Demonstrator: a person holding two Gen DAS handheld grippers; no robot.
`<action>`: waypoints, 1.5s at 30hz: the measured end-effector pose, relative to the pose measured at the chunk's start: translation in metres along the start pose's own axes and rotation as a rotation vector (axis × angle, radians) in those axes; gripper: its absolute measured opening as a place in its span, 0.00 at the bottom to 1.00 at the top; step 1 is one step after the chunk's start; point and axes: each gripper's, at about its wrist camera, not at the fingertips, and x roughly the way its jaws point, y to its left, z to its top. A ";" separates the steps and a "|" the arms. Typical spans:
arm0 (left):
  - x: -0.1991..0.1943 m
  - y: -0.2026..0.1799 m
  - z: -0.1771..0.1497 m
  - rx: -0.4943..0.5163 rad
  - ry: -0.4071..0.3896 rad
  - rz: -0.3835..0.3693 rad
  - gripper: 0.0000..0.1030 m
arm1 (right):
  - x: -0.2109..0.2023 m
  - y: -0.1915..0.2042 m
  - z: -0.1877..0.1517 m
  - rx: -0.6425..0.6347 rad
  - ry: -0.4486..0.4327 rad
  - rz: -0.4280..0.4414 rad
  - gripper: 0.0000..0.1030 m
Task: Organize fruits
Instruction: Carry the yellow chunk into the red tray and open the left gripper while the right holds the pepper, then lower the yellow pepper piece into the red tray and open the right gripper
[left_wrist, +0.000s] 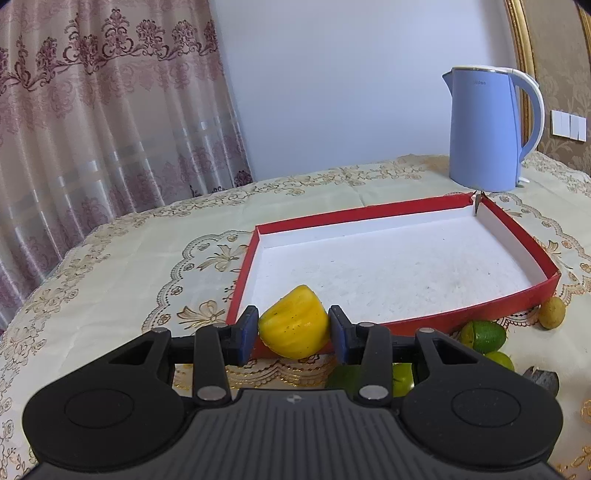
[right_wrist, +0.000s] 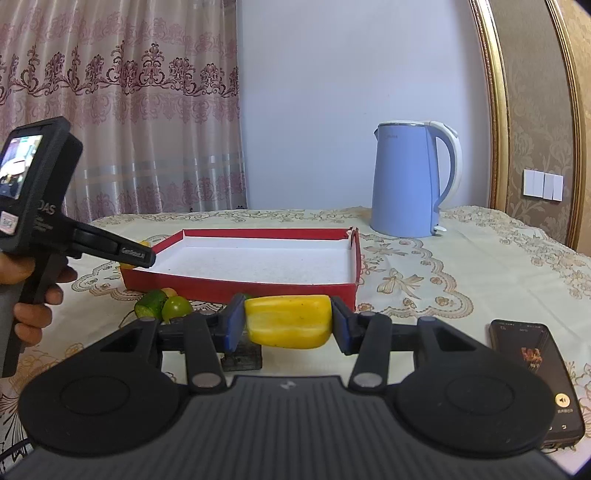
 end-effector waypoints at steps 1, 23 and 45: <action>0.001 -0.001 0.001 0.003 0.001 0.000 0.39 | 0.000 0.000 0.000 0.001 0.001 0.000 0.44; 0.082 -0.017 0.044 0.007 0.120 -0.048 0.63 | 0.000 -0.003 0.000 0.000 0.002 -0.020 0.44; -0.003 0.054 -0.024 -0.241 0.004 0.130 0.78 | 0.033 -0.003 0.020 -0.028 0.004 0.029 0.44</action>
